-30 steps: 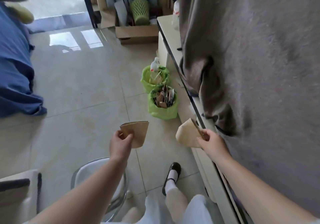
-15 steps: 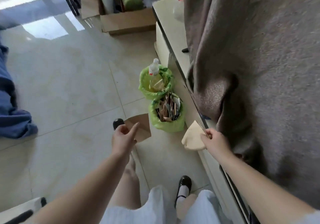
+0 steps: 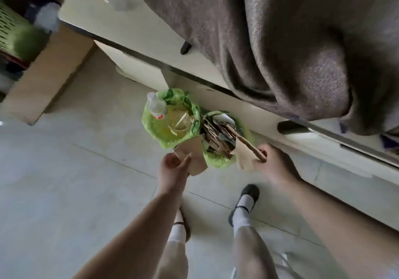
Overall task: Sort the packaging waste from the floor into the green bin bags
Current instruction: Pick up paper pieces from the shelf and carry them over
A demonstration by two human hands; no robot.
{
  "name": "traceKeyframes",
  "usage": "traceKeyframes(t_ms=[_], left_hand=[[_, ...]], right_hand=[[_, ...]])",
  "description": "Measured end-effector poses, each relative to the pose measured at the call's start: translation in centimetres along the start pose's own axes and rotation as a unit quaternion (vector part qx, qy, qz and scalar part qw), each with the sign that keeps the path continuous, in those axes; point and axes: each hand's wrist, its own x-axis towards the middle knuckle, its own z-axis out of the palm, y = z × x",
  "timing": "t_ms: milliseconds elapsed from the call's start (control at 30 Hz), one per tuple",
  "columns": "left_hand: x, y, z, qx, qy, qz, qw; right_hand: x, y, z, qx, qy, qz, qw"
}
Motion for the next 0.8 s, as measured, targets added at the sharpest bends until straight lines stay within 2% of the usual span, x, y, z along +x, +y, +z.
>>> traceKeyframes(t_ms=[100,233,400,600,800], left_hand=[[4.5,-2.2,0.4,0.071,-0.001,0.007,0.997],[9.9,-5.8,3.1,0.096,-0.011,-0.017,0.995],[14.9,-9.7,6.9,0.093,-0.024,-0.036,0.995],[18.9,-11.6,9.6,0.085,0.005,-0.04,0.996],[19.7,-12.2,11.0,0.056,-0.027,-0.047,0.997]], right_hand=[[2.7,-0.6,3.6,-0.032,-0.005,-0.019,0.999],[7.1,0.8,8.0,-0.067,-0.01,-0.049,0.997],[11.5,2.4,12.1,-0.068,0.005,-0.095,0.993],[14.5,2.3,16.7,-0.124,0.022,-0.178,0.976],[16.6,2.3,18.2,-0.113,0.074,-0.187,0.973]])
